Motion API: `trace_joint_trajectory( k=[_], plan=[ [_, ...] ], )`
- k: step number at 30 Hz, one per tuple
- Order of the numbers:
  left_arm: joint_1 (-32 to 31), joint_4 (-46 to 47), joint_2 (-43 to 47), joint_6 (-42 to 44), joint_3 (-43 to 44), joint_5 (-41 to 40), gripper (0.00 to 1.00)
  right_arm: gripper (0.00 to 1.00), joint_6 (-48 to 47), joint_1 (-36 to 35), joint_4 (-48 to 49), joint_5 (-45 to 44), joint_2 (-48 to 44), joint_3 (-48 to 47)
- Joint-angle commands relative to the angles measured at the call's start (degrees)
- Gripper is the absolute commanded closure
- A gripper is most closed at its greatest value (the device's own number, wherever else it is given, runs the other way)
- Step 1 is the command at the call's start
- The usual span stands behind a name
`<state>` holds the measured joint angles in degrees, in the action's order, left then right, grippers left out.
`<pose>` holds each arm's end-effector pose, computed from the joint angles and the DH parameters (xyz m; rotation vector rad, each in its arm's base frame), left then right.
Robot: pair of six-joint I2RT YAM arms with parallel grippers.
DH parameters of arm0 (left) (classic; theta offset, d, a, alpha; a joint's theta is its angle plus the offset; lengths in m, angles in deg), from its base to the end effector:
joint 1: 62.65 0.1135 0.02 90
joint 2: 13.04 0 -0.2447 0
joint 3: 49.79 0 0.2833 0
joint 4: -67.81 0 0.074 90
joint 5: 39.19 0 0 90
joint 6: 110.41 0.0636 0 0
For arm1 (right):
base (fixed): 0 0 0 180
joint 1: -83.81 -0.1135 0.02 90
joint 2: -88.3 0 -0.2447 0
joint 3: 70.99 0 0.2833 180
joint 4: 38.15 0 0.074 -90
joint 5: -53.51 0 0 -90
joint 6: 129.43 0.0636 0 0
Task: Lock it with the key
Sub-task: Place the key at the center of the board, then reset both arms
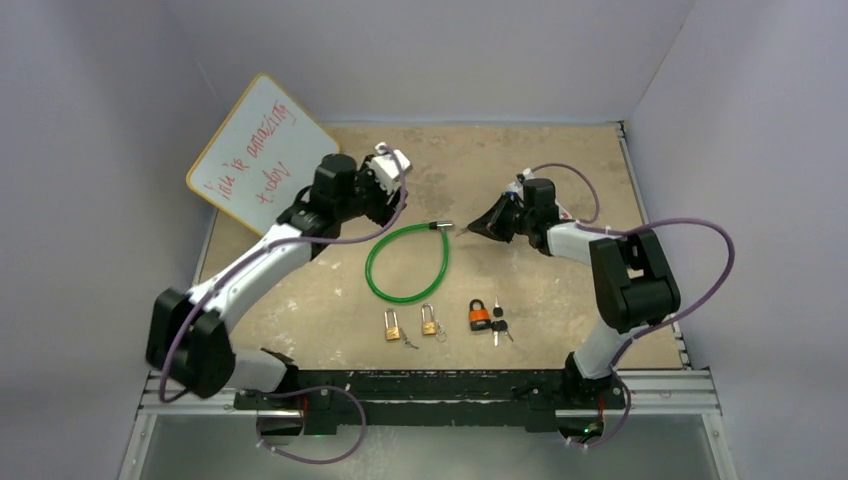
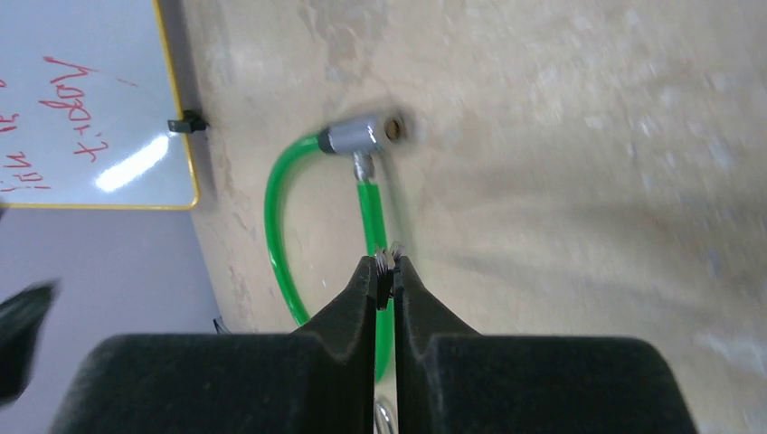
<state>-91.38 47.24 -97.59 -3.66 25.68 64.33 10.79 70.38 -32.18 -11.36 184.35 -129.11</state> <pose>0.3388 -0.2027 0.2452 0.9403 1.8711 -0.3730 0.3642 0.1147 0.1130 0.4487 2.2360 1.0908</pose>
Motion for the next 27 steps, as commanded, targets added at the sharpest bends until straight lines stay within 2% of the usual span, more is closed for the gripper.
trace_joint_trajectory(
  k=[1, 7, 10, 11, 12, 14, 18, 22, 27],
  plan=[
    [-0.01, 11.41, 14.59, -15.88, -9.98, 4.33, 0.41, 0.93, -3.20, 0.10, -2.01, 4.42, 5.05, -6.09],
    [0.08, 9.12, 33.08, -25.81, -22.71, -0.30, 0.38, 0.85, -7.12, -0.05, -7.89, 5.70, 8.48, -10.09],
    [0.08, 4.36, 39.33, -28.88, -25.41, -5.34, 0.35, 0.73, -9.12, -0.19, -10.01, 5.64, 8.64, -10.45],
    [0.09, 2.13, 40.81, -29.74, -25.41, -6.75, 0.34, 0.64, -10.23, -0.24, -11.10, 5.09, 8.17, -10.53],
    [0.08, 0.10, 41.85, -30.55, -25.22, -8.16, 0.33, 0.61, -11.23, -0.21, -12.57, 4.12, 7.21, -10.54],
    [0.11, -4.01, 43.00, -31.53, -24.28, -9.79, 0.32, 0.52, -12.43, -0.21, -14.61, 1.91, 4.04, -9.60],
    [0.08, -8.91, 43.23, -33.77, -22.56, -11.41, 0.32, 0.43, -15.61, -0.12, -17.95, -5.27, -4.65, -8.25],
    [0.08, -12.69, 42.96, -37.78, -21.14, -16.83, 0.31, 0.15, -19.46, -0.17, -19.68, -8.12, -15.39, -5.51],
    [0.08, -22.26, 41.41, -42.65, -16.49, -28.11, 0.31, 0.04, -23.92, -0.15, -22.61, -12.71, -29.93, -1.53]
  ],
)
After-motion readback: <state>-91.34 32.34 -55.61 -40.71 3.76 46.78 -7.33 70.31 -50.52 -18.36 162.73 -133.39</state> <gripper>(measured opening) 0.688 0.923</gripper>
